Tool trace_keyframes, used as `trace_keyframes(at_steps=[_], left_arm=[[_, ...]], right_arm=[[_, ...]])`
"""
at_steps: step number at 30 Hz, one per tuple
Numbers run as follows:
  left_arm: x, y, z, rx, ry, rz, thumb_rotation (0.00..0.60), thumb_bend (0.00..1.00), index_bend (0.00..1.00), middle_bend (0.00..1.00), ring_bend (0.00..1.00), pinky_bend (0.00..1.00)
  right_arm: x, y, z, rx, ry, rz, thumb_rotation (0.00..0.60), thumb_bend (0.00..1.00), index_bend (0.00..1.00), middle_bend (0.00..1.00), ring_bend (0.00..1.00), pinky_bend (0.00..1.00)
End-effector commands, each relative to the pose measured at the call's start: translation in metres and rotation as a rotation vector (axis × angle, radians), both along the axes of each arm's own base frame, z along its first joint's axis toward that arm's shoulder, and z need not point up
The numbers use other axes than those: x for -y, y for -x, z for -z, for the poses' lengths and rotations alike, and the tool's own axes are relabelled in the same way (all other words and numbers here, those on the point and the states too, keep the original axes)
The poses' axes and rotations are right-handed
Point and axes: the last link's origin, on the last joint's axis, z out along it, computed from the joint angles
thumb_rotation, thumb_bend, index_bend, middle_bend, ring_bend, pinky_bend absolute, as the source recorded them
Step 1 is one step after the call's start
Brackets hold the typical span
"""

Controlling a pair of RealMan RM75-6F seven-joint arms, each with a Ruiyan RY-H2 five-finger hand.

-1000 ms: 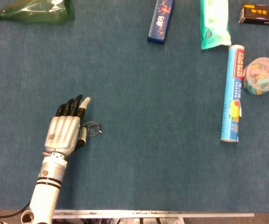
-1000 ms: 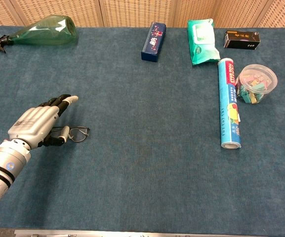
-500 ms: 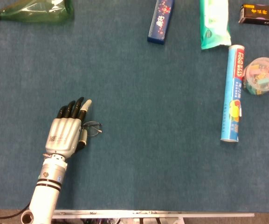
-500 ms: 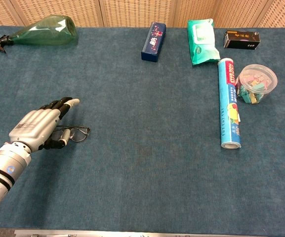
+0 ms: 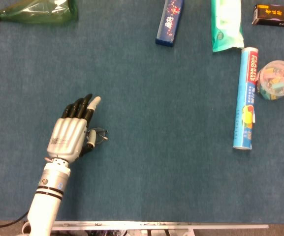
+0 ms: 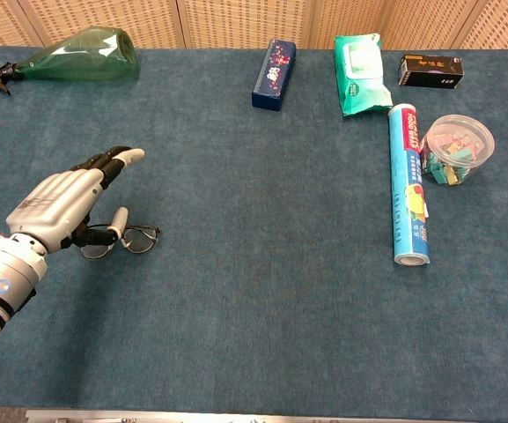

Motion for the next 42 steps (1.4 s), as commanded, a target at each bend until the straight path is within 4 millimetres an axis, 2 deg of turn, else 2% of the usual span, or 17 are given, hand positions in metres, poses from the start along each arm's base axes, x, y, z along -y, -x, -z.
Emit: trace_keyframes(at_steps=[1, 18, 42], left_arm=[[-0.007, 0.004, 0.002, -0.025, -0.018, 0.0, 0.6, 0.57, 0.01, 0.0, 0.0, 0.09], [-0.016, 0.025, 0.017, -0.123, -0.001, -0.028, 0.6, 0.57, 0.01, 0.0, 0.0, 0.09], [-0.015, 0.034, 0.034, -0.176, 0.043, -0.046, 0.6, 0.57, 0.01, 0.0, 0.0, 0.09]], right_arm=[[0.0, 0.0, 0.0, 0.0, 0.001, 0.001, 0.6, 0.02, 0.43, 0.4, 0.3, 0.58], [0.0, 0.0, 0.0, -0.002, -0.001, 0.001, 0.6, 0.02, 0.43, 0.4, 0.3, 0.58], [-0.001, 0.0, -0.001, 0.003, 0.003, -0.001, 0.6, 0.02, 0.43, 0.4, 0.3, 0.58]])
